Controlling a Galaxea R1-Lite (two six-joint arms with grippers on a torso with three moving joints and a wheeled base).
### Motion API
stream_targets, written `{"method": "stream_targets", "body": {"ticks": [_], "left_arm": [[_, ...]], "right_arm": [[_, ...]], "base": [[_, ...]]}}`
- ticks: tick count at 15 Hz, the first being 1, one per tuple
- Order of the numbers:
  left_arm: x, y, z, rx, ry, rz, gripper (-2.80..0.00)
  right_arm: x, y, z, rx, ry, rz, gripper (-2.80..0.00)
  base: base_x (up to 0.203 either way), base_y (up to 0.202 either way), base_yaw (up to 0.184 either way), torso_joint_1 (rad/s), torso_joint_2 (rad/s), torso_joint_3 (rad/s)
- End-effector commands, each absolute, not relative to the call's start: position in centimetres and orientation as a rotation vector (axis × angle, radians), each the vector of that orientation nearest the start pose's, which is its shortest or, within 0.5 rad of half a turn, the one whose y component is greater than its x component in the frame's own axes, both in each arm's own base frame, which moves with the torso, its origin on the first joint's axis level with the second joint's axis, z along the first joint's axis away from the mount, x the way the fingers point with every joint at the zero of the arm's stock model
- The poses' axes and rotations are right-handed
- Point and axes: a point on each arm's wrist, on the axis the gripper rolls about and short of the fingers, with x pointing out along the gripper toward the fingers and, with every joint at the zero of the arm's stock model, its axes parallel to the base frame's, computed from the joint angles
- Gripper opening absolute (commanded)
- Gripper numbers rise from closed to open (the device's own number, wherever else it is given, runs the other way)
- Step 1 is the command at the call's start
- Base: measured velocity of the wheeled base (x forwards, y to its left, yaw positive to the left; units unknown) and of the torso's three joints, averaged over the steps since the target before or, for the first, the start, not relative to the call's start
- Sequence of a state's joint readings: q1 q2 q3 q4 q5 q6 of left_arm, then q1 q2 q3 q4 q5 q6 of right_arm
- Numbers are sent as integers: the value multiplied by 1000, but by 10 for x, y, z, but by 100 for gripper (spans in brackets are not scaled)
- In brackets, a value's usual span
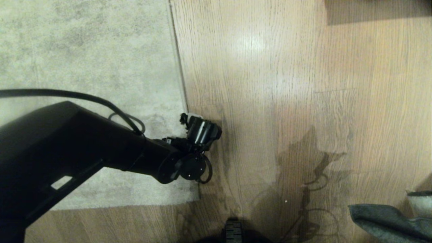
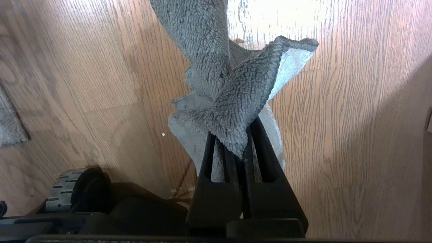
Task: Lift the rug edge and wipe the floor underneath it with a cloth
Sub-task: Lift up the carpet
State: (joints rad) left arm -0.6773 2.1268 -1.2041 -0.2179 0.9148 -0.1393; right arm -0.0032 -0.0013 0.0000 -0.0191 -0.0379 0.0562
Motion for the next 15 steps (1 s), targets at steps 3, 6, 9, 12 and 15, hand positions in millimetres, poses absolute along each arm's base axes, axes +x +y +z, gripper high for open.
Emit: {"method": "stream_targets", "body": {"ticks": [3, 6, 9, 12, 15], "left_arm": [[321, -227, 104, 390, 471, 292, 0], [317, -216, 103, 436, 486, 323, 0], [311, -206, 103, 448, 498, 337, 0], [305, -195, 103, 457, 513, 354, 0], [297, -186, 101, 479, 528, 373, 0]], "right_arm": [[-23, -1, 78, 57, -21, -41, -280], [-23, -1, 78, 57, -21, -41, -280], [-23, -1, 78, 57, -21, -41, -280], [-23, -1, 78, 57, -21, -41, -280], [-23, -1, 78, 57, -21, -41, -280]], "base": [[0, 0, 0, 0, 0, 0], [0, 0, 0, 0, 0, 0], [0, 0, 0, 0, 0, 0], [0, 0, 0, 0, 0, 0], [0, 0, 0, 0, 0, 0]]}}
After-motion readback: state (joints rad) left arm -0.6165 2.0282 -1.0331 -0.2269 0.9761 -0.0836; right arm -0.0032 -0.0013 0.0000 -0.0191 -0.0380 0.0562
